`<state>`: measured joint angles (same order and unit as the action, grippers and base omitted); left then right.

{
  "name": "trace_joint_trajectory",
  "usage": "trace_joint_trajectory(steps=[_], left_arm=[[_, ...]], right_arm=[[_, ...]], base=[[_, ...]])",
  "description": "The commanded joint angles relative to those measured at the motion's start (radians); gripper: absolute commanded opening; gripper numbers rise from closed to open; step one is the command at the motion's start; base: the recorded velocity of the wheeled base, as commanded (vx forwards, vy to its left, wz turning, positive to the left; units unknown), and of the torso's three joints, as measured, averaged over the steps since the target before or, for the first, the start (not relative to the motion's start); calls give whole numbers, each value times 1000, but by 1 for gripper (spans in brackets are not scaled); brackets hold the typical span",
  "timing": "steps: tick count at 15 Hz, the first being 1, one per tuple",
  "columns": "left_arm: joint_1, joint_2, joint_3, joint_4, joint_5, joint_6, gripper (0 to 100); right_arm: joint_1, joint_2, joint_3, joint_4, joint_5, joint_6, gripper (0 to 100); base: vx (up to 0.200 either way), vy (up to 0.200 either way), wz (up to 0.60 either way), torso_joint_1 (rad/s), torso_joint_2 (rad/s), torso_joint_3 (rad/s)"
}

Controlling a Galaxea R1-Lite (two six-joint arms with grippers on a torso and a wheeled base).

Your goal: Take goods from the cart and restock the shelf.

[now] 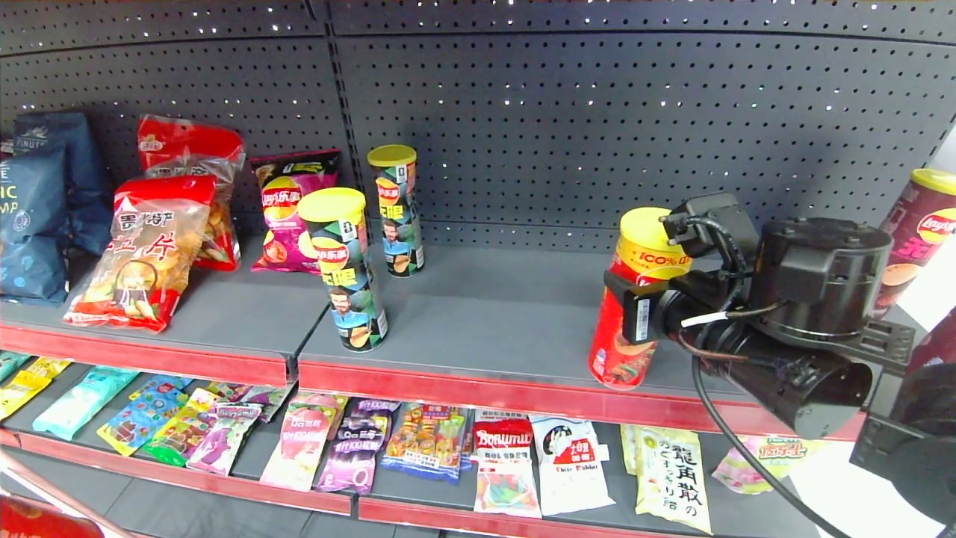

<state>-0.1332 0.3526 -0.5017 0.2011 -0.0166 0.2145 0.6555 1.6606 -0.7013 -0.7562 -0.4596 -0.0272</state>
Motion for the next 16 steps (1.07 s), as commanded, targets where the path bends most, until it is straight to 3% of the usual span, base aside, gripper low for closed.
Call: trace_joint_trajectory(steps=[1, 7, 13, 16], left_arm=[[0, 3, 0, 0, 0, 0, 0], [0, -3, 0, 0, 0, -1, 0], [0, 2, -8, -2, 0, -1, 0], [0, 11, -18, -3, -6, 0, 0]], right_arm=[[1, 4, 5, 0, 1, 3, 100], [4, -93, 60, 0, -4, 1, 100], [171, -456, 315, 15, 2, -28, 100], [107, -665, 345, 93, 107, -149, 100]], base=[[0, 0, 0, 0, 0, 0], [0, 0, 0, 0, 0, 0], [0, 0, 0, 0, 0, 0], [0, 0, 0, 0, 0, 0]])
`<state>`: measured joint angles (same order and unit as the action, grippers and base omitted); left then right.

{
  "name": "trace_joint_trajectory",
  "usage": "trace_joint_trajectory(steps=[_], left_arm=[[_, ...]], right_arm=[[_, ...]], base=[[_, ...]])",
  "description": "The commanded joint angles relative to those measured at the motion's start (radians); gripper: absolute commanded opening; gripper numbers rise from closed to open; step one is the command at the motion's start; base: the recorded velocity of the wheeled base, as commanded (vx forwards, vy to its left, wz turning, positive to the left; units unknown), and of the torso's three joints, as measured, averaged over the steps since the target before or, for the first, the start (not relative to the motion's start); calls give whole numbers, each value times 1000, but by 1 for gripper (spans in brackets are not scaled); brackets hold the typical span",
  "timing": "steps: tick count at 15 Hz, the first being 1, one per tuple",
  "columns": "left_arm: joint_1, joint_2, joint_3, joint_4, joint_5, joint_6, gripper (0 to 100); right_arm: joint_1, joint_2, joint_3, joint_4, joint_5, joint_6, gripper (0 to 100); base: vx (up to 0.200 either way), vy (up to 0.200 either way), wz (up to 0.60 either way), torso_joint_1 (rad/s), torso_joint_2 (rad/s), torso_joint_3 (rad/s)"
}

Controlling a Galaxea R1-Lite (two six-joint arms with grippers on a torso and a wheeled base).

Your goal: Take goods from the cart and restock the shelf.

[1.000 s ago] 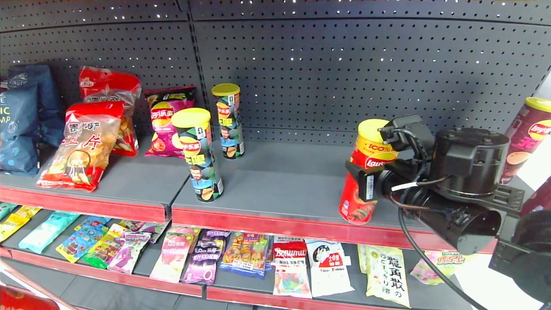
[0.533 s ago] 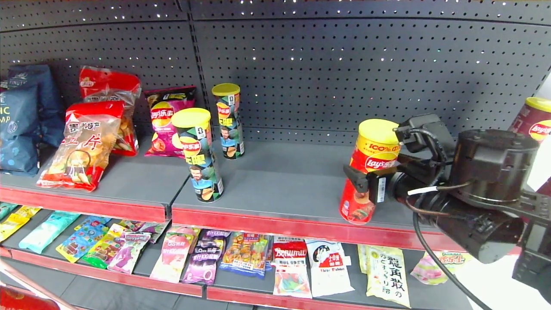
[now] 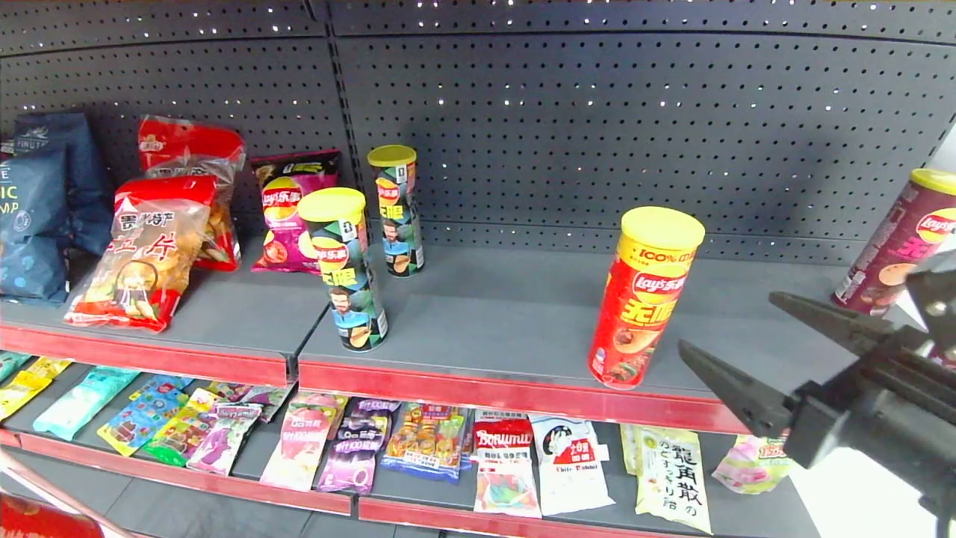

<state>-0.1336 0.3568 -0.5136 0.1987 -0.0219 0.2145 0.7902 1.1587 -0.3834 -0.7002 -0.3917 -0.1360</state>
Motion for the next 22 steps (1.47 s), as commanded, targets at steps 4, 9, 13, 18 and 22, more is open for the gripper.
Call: trace_joint_trajectory(steps=[4, 9, 13, 18, 22], left_arm=[[-6, 88, -117, 4, -23, 2, 0], [-21, 148, -143, 16, -176, -1, 0], [-21, 171, -178, 14, -225, -1, 0], [-21, 166, -177, 16, -228, -1, 0], [-20, 166, -177, 16, -222, -3, 0]], right_arm=[[-378, -564, 28, 613, 290, -33, 100], [-756, -682, 37, 739, 269, -24, 100], [-758, -738, 89, 740, 264, -39, 100], [-756, -761, 118, 740, 267, -68, 100], [-756, -760, 123, 742, 267, -68, 100]], base=[[0, 0, 0, 0, 0, 0], [0, 0, 0, 0, 0, 0], [0, 0, 0, 0, 0, 0], [0, 0, -480, 0, 0, 0], [0, 0, -600, 8, 5, 6]])
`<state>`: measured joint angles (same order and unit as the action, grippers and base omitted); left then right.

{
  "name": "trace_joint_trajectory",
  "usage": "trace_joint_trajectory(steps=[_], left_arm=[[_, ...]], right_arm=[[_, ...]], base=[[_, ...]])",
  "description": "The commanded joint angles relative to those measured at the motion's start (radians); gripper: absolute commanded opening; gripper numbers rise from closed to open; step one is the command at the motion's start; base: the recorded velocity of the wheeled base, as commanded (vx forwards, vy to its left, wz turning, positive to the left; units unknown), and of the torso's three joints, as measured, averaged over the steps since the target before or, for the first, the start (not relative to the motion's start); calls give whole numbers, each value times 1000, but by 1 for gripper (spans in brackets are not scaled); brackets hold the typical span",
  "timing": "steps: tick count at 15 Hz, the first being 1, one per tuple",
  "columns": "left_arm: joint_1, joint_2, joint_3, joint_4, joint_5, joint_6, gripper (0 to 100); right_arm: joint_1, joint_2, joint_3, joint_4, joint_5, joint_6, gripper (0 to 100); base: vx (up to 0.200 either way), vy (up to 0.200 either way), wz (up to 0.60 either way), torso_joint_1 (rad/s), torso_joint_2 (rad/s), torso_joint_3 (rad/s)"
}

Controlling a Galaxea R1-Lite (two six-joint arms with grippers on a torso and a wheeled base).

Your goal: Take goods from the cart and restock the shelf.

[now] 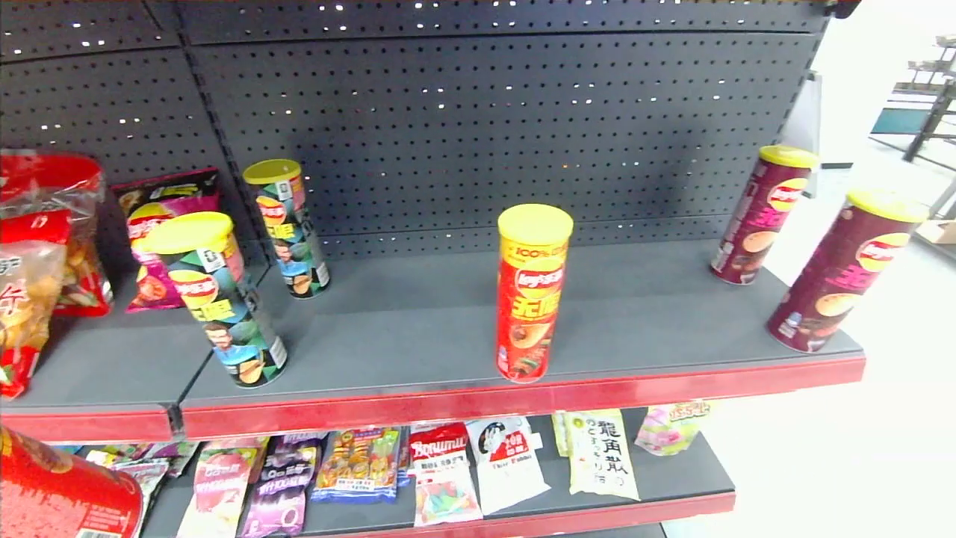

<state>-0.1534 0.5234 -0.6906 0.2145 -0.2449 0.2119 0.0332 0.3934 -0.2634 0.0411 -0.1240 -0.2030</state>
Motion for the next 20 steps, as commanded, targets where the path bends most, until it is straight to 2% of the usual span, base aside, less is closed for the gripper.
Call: trace_joint_trajectory(steps=[1, 3, 7, 8, 10, 11, 12, 13, 15, 17, 18, 19, 20], left_arm=[[0, 0, 0, 0, 1, 0, 0], [0, 0, 0, 0, 3, 0, 0], [2, 6, 0, -3, 33, -9, 0], [2, 9, 8, -3, 58, -23, 0], [2, 29, 10, -3, 62, -29, 0], [2, 44, 8, -3, 64, -31, 0], [2, 55, 11, -3, 73, -46, 0], [2, 66, 20, -3, 75, -66, 0], [3, 73, 45, -4, 76, -98, 0], [3, 102, 53, -6, 76, -108, 0], [3, 125, 49, -10, 75, -126, 0], [3, 144, 48, -23, 75, -138, 0], [3, 198, 57, -78, 75, -154, 0]], right_arm=[[1, 4, 7, -1, 0, -1, 100], [1, 4, 9, -1, 0, -1, 100], [1, -1, 35, -3, 11, 20, 100], [2, -4, 52, -13, 38, 68, 100], [4, -65, 66, -9, 135, 145, 100], [10, -156, 93, -1, 241, 160, 100], [24, -266, 161, 5, 300, 151, 100], [24, -314, 220, -10, 302, 134, 100], [24, -309, 237, -35, 244, 169, 100], [19, -311, 263, -40, 176, 203, 100], [17, -312, 263, -40, 170, 220, 100], [17, -312, 263, -40, 170, 214, 100], [17, -312, 263, -40, 170, 201, 100]], base=[[0, 0, -600, -7, -7, -2], [0, 0, -600, 7, 2, 0], [0, 0, 0, 0, 0, 0], [0, 0, 0, 0, 0, 0], [0, 0, 0, 0, 0, 0], [0, 0, 0, 0, 0, 0], [0, 0, 0, 0, 0, 0], [0, 0, 0, 0, 0, 0], [0, 0, 0, 0, 0, 0], [0, 0, 0, 0, 0, 0], [0, 0, 0, 0, 0, 0], [0, 0, 0, 0, 0, 0], [0, 0, 0, 0, 0, 0]])
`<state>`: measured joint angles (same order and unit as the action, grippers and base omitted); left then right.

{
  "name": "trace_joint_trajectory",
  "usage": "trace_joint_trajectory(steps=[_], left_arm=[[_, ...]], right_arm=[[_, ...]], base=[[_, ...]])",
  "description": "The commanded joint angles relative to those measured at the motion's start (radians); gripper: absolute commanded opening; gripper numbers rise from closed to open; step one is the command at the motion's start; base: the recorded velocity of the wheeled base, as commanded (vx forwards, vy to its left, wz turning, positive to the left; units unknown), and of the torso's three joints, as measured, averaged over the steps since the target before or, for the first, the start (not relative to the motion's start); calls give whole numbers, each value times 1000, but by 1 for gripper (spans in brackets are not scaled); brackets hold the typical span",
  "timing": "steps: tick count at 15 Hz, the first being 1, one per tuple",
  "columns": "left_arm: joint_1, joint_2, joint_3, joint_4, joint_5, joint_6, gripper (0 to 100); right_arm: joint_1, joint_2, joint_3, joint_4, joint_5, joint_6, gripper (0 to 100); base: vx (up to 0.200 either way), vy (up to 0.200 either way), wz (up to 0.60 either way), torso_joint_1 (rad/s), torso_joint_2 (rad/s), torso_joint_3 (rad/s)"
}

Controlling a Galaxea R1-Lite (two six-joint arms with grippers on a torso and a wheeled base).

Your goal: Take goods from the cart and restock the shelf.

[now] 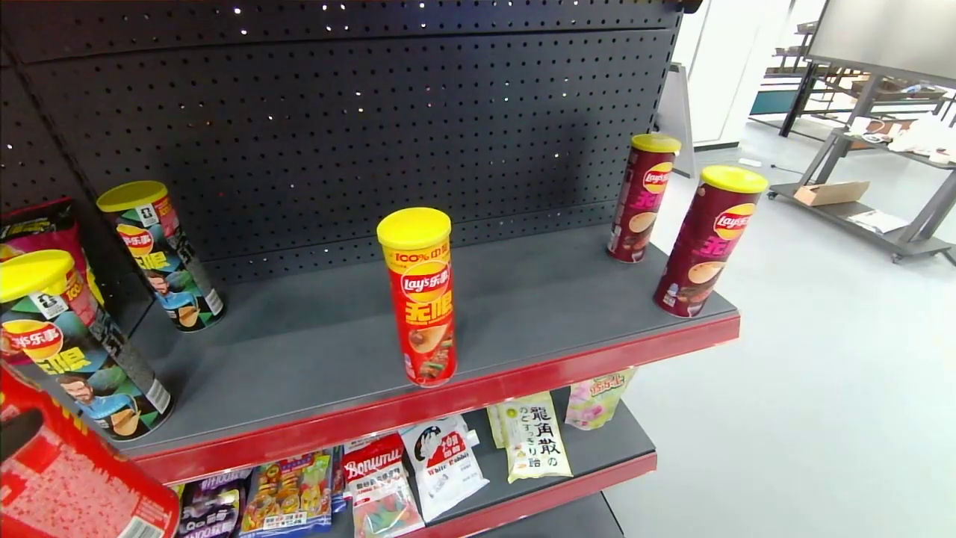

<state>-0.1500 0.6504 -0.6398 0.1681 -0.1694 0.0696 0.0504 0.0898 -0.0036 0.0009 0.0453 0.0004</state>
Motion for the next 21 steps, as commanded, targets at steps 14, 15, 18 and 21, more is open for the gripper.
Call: trace_joint_trajectory(steps=[14, 15, 18, 21], left_arm=[[-10, 758, -80, -707, -48, -5, 0], [-10, 793, -121, -703, -53, -5, 0], [-46, 888, -230, -707, -71, -7, 0], [-112, 997, -324, -717, -29, -5, 0]], right_arm=[[0, -8, 4, 1, 1, 3, 100], [0, -8, 4, 1, 1, 3, 100], [0, -8, 4, 1, 1, 3, 100], [0, -8, 4, 1, 1, 3, 100]], base=[[0, 0, 0, 0, 0, 0], [0, 0, 0, 0, 0, 0], [0, 0, 0, 0, 0, 0], [0, 0, 0, 0, 0, 0]])
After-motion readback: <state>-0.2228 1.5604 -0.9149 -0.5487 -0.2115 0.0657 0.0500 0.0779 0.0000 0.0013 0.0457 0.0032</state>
